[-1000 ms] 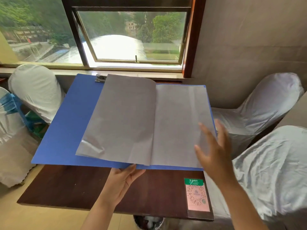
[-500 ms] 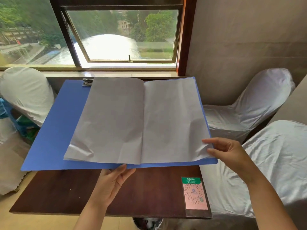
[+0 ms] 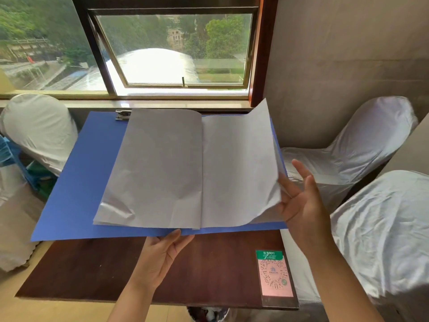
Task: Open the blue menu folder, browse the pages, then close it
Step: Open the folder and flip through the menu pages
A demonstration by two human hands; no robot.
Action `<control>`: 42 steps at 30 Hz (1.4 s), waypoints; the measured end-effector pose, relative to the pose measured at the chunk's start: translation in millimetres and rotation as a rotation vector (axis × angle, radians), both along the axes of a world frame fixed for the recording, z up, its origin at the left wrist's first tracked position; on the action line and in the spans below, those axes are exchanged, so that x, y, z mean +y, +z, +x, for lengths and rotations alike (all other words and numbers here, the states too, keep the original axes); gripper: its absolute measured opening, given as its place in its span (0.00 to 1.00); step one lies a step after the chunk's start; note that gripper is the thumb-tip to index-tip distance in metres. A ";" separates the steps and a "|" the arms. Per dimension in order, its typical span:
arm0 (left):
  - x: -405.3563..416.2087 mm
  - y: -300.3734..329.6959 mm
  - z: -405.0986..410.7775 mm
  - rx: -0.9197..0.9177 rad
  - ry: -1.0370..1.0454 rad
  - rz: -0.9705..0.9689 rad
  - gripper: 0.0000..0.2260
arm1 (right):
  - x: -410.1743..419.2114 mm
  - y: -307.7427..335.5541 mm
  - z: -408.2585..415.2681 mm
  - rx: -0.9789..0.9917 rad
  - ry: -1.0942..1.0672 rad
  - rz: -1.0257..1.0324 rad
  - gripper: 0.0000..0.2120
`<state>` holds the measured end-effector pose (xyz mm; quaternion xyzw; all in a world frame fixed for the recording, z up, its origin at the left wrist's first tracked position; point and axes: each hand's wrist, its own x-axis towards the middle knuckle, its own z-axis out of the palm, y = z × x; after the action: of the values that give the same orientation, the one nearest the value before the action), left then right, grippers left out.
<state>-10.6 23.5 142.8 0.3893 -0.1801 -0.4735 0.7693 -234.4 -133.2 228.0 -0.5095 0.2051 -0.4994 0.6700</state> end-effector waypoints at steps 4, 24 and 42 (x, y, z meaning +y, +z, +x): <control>0.2 -3.1 -1.2 0.022 -0.013 0.003 0.22 | 7.1 -2.4 26.1 0.241 -0.027 0.273 0.13; 1.7 2.2 -15.6 -0.032 -0.119 -0.062 0.25 | 71.8 -36.1 103.2 1.122 0.098 -1.047 0.25; 6.9 -11.6 3.4 0.064 -0.082 -0.054 0.23 | -23.2 -11.1 -12.1 0.966 -0.323 -0.151 0.28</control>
<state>-7.2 30.4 131.2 0.3453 -0.1838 -0.5120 0.7648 -246.5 -156.4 216.9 -0.6910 0.5306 -0.3175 0.3745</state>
